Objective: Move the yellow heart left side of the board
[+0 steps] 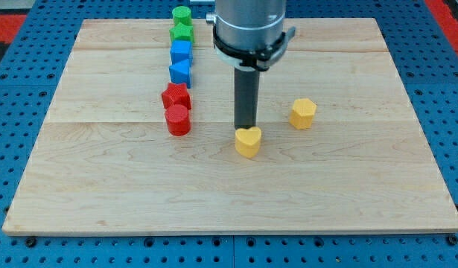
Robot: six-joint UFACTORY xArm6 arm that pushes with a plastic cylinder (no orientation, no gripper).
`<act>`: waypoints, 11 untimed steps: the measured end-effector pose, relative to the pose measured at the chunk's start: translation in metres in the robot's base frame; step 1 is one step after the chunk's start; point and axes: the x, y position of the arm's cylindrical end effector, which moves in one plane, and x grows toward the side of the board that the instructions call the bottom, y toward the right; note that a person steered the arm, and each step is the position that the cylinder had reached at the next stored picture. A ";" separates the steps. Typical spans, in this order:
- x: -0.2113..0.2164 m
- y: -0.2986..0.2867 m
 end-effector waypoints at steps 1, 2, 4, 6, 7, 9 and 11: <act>0.012 0.024; 0.020 0.063; 0.035 -0.066; -0.004 -0.100; -0.006 -0.075; -0.057 -0.078; -0.094 -0.055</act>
